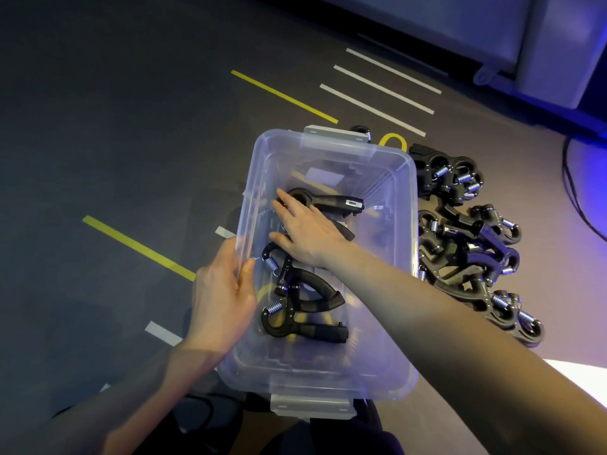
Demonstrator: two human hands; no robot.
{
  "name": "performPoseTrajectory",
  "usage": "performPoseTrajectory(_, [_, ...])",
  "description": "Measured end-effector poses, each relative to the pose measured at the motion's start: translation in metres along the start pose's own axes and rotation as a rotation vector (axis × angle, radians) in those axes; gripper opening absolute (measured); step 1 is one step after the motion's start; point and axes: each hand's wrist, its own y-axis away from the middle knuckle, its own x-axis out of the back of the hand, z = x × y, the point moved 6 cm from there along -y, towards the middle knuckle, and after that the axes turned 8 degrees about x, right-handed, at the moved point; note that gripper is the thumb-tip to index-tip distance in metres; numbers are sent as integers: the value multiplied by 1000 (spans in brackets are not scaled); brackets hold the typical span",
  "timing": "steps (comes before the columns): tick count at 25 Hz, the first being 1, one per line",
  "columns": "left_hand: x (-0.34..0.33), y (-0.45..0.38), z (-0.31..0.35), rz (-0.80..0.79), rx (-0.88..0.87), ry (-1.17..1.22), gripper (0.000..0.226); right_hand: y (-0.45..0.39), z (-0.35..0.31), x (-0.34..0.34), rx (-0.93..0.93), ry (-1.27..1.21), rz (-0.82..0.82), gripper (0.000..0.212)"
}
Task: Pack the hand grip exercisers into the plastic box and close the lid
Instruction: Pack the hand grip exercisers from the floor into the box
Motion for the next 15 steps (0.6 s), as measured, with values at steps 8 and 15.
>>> performPoseTrajectory(8, [2, 4, -1, 9, 12, 23, 10, 33, 21, -25, -256, 52, -283, 78])
performPoseTrajectory(15, [3, 5, -3, 19, 9, 13, 17, 31, 18, -33, -250, 133, -256, 85])
